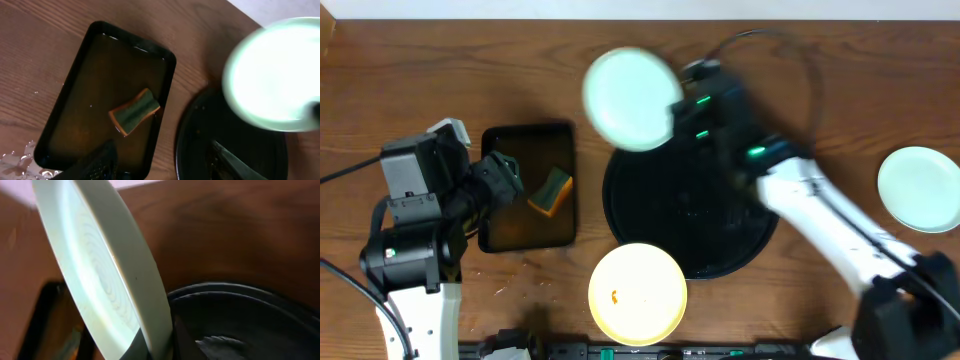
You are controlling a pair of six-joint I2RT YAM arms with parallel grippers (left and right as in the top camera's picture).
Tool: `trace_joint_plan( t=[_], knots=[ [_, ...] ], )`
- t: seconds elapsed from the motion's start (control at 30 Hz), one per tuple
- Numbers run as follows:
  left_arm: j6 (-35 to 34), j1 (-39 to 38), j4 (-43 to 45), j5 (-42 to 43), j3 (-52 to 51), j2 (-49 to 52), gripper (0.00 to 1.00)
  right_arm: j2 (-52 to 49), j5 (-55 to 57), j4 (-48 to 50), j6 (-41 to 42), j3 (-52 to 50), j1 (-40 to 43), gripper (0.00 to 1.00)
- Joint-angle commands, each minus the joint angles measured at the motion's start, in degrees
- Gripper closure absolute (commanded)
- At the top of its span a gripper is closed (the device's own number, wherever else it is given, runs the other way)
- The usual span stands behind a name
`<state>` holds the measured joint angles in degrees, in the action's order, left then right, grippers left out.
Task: Clean dirty plates on tray and stack at the side
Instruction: 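Carry the plate right and stack it on the other blue plate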
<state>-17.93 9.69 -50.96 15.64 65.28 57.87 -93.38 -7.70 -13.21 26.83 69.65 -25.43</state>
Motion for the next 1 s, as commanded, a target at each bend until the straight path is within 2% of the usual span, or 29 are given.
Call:
trace_joint_plan(
  t=[0.0, 0.23, 0.4, 0.5, 0.6, 0.73, 0.97],
  knots=[
    [0.79, 0.31, 0.02, -0.72, -0.11, 0.94, 0.43, 3.21, -13.94, -4.35, 6.51, 0.81, 10.19, 0.99],
    [0.79, 0.31, 0.04, -0.72, -0.11, 1.88, 0.43, 2.16, -17.59, -19.96, 7.41, 0.79, 33.88, 0.99],
    [0.79, 0.31, 0.24, -0.72, -0.11, 1.95, 0.42, 0.72, -17.42, -25.29, 7.34, 0.74, 49.09, 0.99],
    [0.79, 0.31, 0.50, -0.72, -0.11, 1.95, 0.43, 0.44, -16.87, -27.43, 7.43, 0.72, 61.26, 0.99],
    [0.79, 0.31, 0.48, -0.72, -0.11, 1.95, 0.43, 0.42, -13.00, -29.55, 7.43, 0.72, 67.25, 0.99],
    [0.79, 0.31, 0.48, -0.72, -0.11, 1.95, 0.42, 0.42, -0.02, -34.45, 7.43, 0.55, 74.82, 0.99],
    [0.79, 0.31, 0.48, -0.72, -0.11, 1.95, 0.42, 0.42, 0.98, -34.40, 7.43, -1.09, 78.34, 0.99]
  ],
)
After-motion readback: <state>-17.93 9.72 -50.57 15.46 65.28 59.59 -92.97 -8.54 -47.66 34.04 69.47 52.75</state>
